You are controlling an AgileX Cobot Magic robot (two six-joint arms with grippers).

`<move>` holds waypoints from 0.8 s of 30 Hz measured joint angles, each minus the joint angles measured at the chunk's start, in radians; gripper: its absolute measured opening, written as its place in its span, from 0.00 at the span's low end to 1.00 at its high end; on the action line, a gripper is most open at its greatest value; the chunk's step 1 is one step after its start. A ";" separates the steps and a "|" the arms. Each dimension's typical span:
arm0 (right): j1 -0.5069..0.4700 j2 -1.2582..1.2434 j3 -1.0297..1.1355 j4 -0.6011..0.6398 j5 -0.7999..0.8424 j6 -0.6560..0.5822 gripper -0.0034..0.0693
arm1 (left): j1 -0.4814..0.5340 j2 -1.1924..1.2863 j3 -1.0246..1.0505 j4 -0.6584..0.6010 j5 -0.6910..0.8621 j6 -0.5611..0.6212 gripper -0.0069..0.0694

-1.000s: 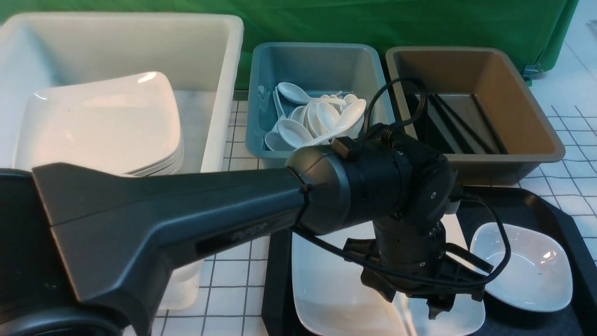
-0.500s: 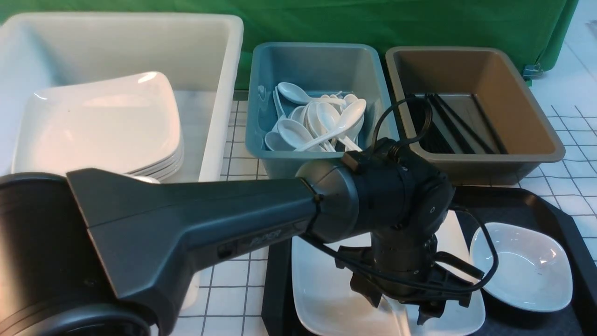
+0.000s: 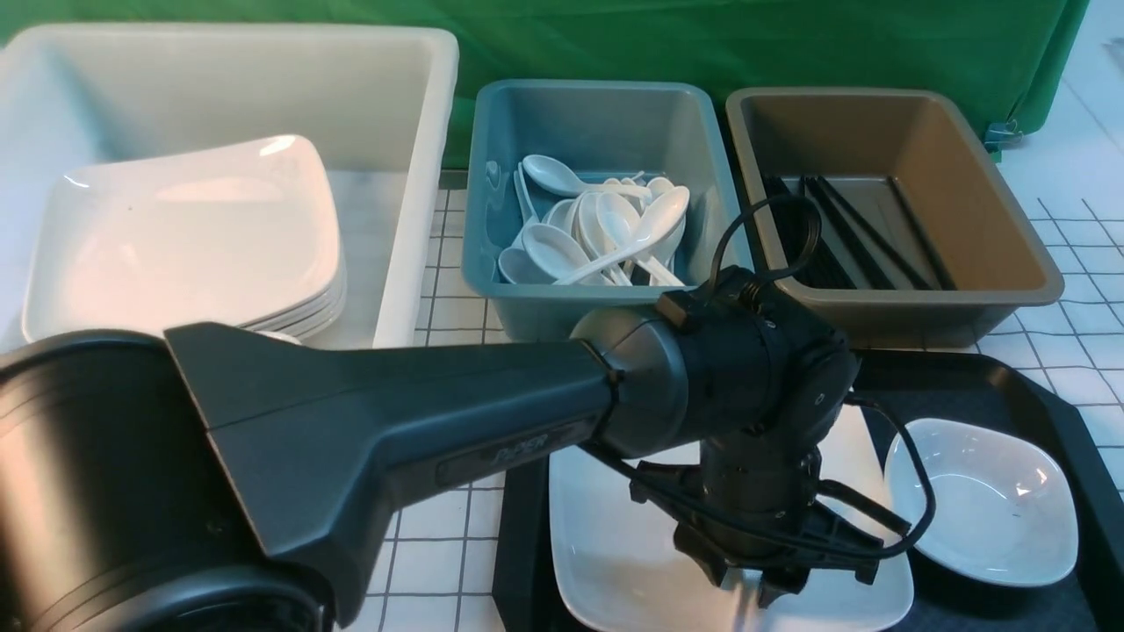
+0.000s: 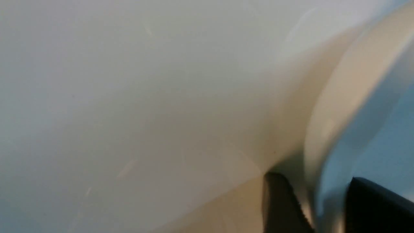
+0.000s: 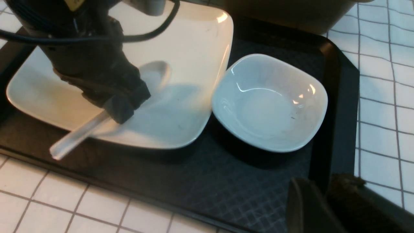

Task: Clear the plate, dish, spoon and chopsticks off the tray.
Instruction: Use the left arm to grab a soup spoon from the plate, then use the left arm to put the soup spoon into the small storage box in the middle

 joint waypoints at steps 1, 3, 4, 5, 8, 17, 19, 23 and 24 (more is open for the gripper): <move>0.000 0.000 0.000 0.000 0.000 0.007 0.28 | 0.000 0.005 -0.012 -0.001 0.014 0.018 0.30; 0.000 0.000 0.000 0.001 0.000 0.016 0.29 | 0.000 0.010 -0.033 -0.003 0.035 0.051 0.25; 0.000 0.000 0.000 0.001 0.000 0.020 0.29 | 0.000 0.013 -0.062 -0.006 0.062 0.072 0.25; 0.000 0.000 0.000 0.001 0.000 0.023 0.29 | 0.000 0.014 -0.100 -0.007 0.086 0.089 0.25; 0.000 0.000 0.000 0.001 0.000 0.023 0.30 | 0.000 -0.005 -0.206 0.040 0.117 0.133 0.25; 0.000 0.000 0.000 0.001 0.004 0.023 0.32 | 0.085 -0.044 -0.581 0.272 0.069 0.159 0.25; 0.000 0.000 0.000 0.001 0.004 0.023 0.32 | 0.149 -0.044 -0.610 0.266 0.008 0.159 0.25; 0.000 0.000 0.000 0.001 0.006 0.024 0.32 | 0.279 -0.032 -0.613 0.158 -0.126 0.159 0.25; 0.000 0.000 0.000 0.001 0.007 0.024 0.32 | 0.311 -0.024 -0.614 0.131 -0.149 0.159 0.25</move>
